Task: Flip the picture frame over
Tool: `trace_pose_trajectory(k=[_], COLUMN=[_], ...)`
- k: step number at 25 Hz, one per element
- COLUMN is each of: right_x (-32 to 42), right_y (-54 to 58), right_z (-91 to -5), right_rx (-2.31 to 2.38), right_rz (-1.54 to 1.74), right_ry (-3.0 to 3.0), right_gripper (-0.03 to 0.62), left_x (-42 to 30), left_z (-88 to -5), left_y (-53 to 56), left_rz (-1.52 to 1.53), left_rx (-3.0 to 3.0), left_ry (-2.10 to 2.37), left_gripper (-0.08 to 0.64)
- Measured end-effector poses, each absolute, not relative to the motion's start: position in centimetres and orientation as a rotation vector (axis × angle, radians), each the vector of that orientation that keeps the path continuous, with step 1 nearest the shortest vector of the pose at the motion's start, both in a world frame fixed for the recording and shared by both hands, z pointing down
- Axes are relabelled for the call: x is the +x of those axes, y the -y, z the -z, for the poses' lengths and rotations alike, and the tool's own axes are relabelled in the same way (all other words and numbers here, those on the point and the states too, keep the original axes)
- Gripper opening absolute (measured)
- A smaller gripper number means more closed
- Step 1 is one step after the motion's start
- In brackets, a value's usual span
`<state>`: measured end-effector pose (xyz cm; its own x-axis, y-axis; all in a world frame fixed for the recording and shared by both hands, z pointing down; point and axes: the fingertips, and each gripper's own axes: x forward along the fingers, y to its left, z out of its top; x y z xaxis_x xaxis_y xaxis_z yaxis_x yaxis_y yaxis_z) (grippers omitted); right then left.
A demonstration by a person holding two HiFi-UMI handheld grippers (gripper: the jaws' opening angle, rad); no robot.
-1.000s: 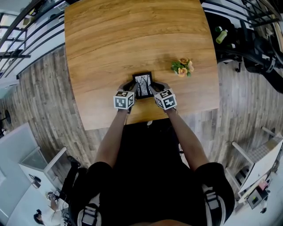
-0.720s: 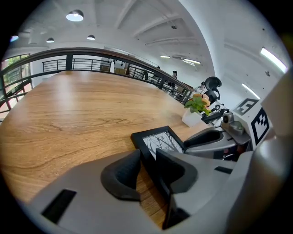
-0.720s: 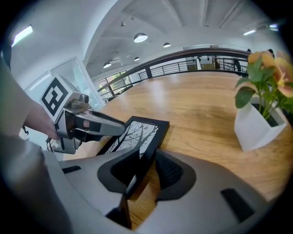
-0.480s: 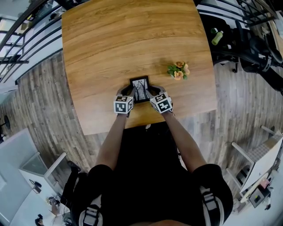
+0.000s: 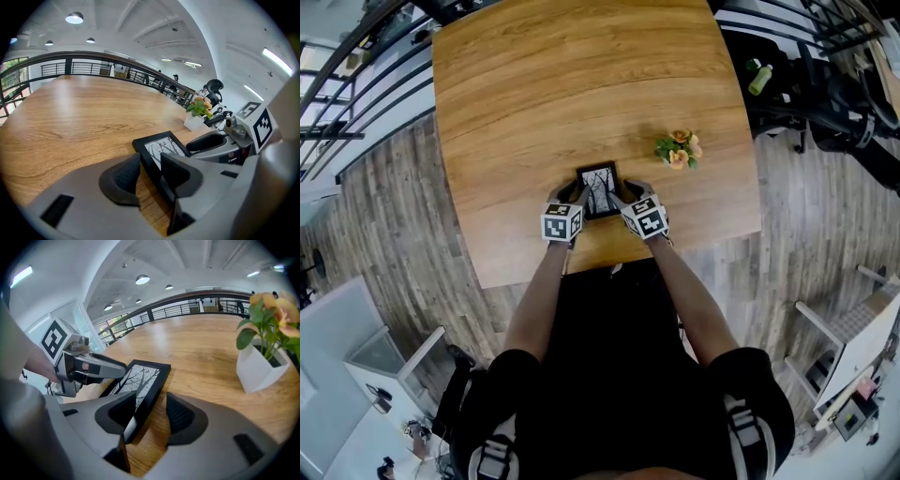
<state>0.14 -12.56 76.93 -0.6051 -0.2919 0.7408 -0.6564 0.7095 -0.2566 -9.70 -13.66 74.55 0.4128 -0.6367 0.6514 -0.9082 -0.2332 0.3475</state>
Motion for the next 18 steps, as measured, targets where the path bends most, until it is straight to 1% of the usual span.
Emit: trace_pose_trajectory(k=[6,7,10,11,15,18], right_x=[0.8,0.9,1.4,1.5,2.0,2.6], right_y=[12.2,12.2,12.1,11.8,11.1,10.9], right_z=[-76.5,-76.1,-74.5,-74.1,-72.9,-72.7], right_rx=[0.743,0.737,0.728,0.722,0.69,0.693], right_rz=[-0.693,-0.686,-0.655,-0.652,-0.616,-0.587], right_ry=[2.226,2.239,2.282,2.295,2.331,2.322], right_gripper=[0.212,0.176,0.024,0.008,0.008,0.008], left_x=[-9.9,-10.0,-10.2,-10.4,-11.5,-12.1], left_z=[-73.8,-73.6,-72.6,-72.2,-70.6,-70.0], left_y=[13.4,13.3,12.8,12.5,11.5,10.8], left_rz=[-0.473,-0.472,-0.458,-0.445,-0.365,-0.37], left_rx=[1.973,1.976,1.992,1.997,1.983,1.996], left_ry=[1.32,1.323,1.328,1.328,1.353,1.372], left_gripper=[0.135,0.135,0.135,0.135,0.132,0.085])
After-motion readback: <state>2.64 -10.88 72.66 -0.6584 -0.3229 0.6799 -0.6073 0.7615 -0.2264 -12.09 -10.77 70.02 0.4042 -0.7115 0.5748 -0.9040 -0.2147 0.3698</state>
